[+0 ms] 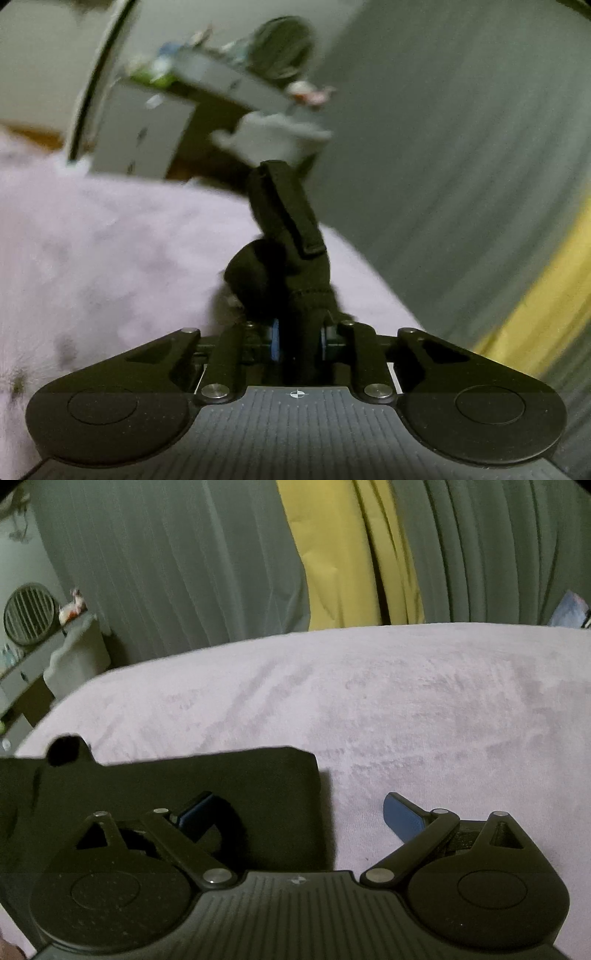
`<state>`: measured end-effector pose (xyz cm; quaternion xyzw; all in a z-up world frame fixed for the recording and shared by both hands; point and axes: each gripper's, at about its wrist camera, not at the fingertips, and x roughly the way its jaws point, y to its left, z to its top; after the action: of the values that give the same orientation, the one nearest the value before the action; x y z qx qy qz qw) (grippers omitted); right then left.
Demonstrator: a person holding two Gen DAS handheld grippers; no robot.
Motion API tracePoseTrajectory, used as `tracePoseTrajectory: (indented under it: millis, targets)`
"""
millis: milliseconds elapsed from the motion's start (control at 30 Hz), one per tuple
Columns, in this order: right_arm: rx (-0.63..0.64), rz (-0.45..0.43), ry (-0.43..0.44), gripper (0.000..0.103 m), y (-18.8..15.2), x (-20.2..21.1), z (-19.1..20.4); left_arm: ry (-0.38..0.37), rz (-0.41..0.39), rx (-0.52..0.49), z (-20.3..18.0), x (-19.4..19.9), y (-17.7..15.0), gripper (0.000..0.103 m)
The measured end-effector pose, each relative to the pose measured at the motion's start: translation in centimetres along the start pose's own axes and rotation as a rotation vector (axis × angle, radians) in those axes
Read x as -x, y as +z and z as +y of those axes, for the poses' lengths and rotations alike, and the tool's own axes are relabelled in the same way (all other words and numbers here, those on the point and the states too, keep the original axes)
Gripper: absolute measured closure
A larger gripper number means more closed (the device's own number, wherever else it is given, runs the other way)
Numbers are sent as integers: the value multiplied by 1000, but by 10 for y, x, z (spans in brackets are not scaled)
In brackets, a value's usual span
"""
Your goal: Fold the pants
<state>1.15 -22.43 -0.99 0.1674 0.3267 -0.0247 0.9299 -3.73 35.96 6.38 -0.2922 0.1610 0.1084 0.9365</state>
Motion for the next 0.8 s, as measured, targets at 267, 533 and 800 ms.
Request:
tracePoseTrajectory:
  millis: [267, 533, 800]
  targets:
    - [-94, -91, 51, 6, 4, 24, -10, -348, -16, -348, -131, 76, -37, 82]
    - [-214, -140, 95, 6, 2, 53, -29, -564, 210, -623, -215, 100, -151, 76]
    - [-243, -191, 143, 6, -1, 82, -37, -539, 642, -581, -229, 58, -231, 18]
